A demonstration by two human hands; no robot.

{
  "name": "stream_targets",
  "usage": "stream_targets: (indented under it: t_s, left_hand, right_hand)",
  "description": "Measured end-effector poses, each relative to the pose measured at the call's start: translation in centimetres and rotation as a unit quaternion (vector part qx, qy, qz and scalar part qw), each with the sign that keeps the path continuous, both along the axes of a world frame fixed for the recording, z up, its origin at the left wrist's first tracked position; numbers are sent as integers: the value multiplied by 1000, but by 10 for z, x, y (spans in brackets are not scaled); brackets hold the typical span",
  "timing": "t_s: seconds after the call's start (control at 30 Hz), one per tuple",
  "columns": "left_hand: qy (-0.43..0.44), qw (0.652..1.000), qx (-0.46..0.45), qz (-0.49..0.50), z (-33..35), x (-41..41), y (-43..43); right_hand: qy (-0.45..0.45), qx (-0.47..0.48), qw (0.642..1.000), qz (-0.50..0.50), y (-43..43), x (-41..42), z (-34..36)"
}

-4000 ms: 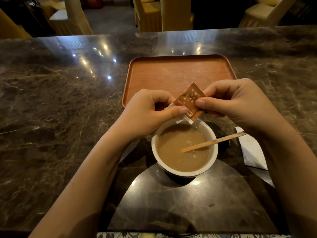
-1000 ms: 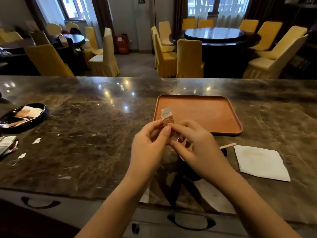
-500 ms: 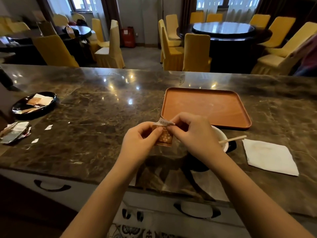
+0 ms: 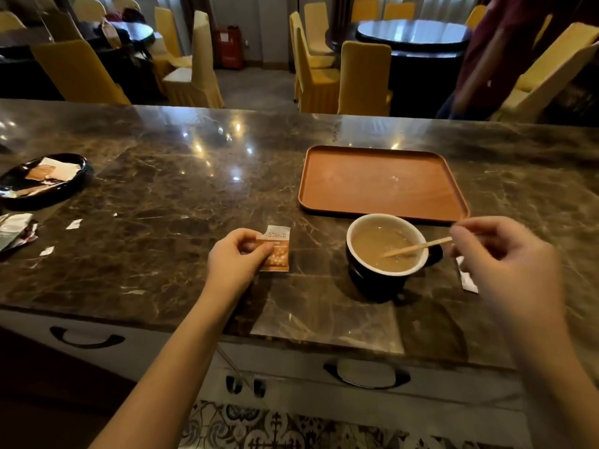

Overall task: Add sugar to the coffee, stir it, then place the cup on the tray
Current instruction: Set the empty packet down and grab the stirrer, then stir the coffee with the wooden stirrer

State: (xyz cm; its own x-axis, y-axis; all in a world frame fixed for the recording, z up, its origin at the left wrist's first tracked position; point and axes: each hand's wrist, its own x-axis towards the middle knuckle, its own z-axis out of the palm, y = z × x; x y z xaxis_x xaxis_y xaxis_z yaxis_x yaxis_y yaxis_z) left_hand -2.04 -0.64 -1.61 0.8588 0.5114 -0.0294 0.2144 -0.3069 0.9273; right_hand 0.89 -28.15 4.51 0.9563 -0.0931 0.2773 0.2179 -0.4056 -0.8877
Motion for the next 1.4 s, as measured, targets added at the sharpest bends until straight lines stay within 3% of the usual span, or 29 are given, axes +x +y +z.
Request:
stream_targets:
  t_s: [0.1, 0.2, 0.37, 0.7, 0.8, 0.93, 1.07, 1.23, 1.4]
  left_hand:
    - [7, 996, 87, 15, -9, 8, -1]
    - [5, 983, 183, 20, -13, 16, -3]
    - [26, 952, 302, 51, -21, 20, 3]
    - [65, 944, 316, 69, -23, 24, 8]
    - [19, 938, 335, 86, -17, 16, -7]
    - [-76, 925, 363, -82, -14, 10, -46]
    - [-11, 904, 355, -238, -23, 11, -65]
    - [70, 849, 445, -277, -33, 11, -64]
    - [81, 839, 468, -266, -35, 10, -66]
  right_hand:
    - [80, 41, 995, -45, -20, 9, -16]
    - [164, 63, 984, -7, -23, 26, -26]
    - [205, 100, 973, 36, -16, 40, -28]
    - [181, 129, 969, 106, -5, 40, -16]
    - [155, 94, 975, 126, -2, 36, -13]
    - [88, 14, 983, 159, 1, 28, -9]
    - [49, -67, 980, 179, -1, 20, -4]
    - [-17, -139, 982, 123, -9, 17, -1]
    - [-54, -136, 986, 84, -4, 21, -13]
